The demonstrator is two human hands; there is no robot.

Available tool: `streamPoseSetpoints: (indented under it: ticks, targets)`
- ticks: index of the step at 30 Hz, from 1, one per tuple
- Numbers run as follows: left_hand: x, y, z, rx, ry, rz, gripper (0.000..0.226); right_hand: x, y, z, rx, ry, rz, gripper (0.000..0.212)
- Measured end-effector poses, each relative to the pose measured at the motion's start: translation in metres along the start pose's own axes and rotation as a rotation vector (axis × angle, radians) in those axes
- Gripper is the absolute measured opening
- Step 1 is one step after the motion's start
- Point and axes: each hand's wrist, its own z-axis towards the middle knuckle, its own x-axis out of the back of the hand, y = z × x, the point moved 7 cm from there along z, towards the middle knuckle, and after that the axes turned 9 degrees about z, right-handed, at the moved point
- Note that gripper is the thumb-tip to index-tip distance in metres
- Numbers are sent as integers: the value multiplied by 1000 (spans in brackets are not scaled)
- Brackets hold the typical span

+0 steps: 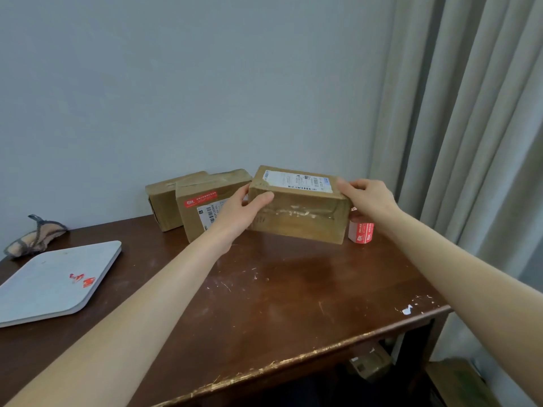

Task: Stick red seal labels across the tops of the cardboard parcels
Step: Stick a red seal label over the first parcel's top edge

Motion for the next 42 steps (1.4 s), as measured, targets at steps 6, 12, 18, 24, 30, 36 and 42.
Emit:
streamPoseSetpoints:
  ticks: [6, 12, 18, 24, 30, 36, 42]
  targets:
    - [3, 4, -1, -36, 74, 29, 51, -3, -8, -1, 4, -112, 88, 41]
    - [6, 3, -1, -27, 166, 9, 49, -3, -2, 1, 26, -90, 115, 23]
    - [2, 2, -1, -50, 104, -33, 54, -2, 7, 5, -101, -90, 53, 23]
    - [6, -6, 0, -53, 181, 118, 42, -9, 8, -4, -155, -164, -66, 69]
    - [7, -8, 8, -38, 180, 232, 35, -16, -6, -19, -76, -299, -148, 61]
    - [6, 0, 17, -10, 190, 275, 61, -25, 2, -17, -42, -385, -312, 57]
    - [-19, -1, 11, -38, 220, 451, 120, -27, 9, -8, -10, -288, -286, 60]
